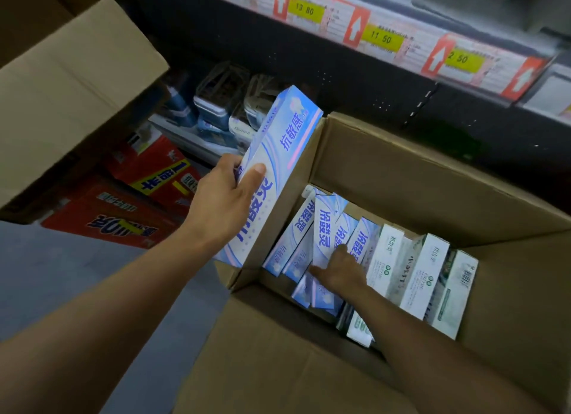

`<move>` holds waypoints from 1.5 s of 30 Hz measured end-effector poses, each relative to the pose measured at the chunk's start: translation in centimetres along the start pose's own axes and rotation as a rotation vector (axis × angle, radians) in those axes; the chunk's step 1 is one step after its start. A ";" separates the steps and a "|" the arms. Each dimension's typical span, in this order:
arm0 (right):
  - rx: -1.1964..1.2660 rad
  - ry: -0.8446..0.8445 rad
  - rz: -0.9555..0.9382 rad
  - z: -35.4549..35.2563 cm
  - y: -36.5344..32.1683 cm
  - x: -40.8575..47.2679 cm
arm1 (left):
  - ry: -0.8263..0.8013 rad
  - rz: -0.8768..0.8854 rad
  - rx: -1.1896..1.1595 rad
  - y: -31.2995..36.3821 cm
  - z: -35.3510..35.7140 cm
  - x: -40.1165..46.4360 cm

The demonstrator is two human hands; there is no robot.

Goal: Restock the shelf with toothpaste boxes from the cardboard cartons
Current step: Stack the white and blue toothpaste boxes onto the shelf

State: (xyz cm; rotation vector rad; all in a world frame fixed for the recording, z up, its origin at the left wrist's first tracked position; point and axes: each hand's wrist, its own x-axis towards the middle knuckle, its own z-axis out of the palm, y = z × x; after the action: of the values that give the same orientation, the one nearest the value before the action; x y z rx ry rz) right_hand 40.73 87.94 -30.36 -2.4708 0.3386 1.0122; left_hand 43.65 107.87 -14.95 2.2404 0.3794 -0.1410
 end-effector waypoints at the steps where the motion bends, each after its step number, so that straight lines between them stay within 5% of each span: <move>1: -0.036 0.042 -0.015 0.1 -0.3 0.0 | -0.002 0.003 -0.004 -0.1 0.0 0.0; 9: -0.234 0.283 -0.115 -1.4 0.0 0.4 | -0.005 0.003 -0.060 -1.5 -0.6 0.3; 18: -0.066 0.089 -0.024 -0.7 0.8 0.9 | -0.016 -0.002 -0.032 -1.7 -0.6 0.5; 30: 0.072 0.237 -0.037 -7.1 0.5 -4.0 | -0.048 0.008 -0.009 1.2 -3.5 -0.9; 45: 0.212 0.331 -0.403 -21.0 -1.1 -20.1 | -0.062 0.158 0.142 8.4 -14.2 -5.4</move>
State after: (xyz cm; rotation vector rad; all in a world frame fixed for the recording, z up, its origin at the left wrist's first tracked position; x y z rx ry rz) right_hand 39.64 79.76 -2.47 -2.3726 0.0379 0.3839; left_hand 40.83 112.45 1.56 2.3892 0.1623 -0.1570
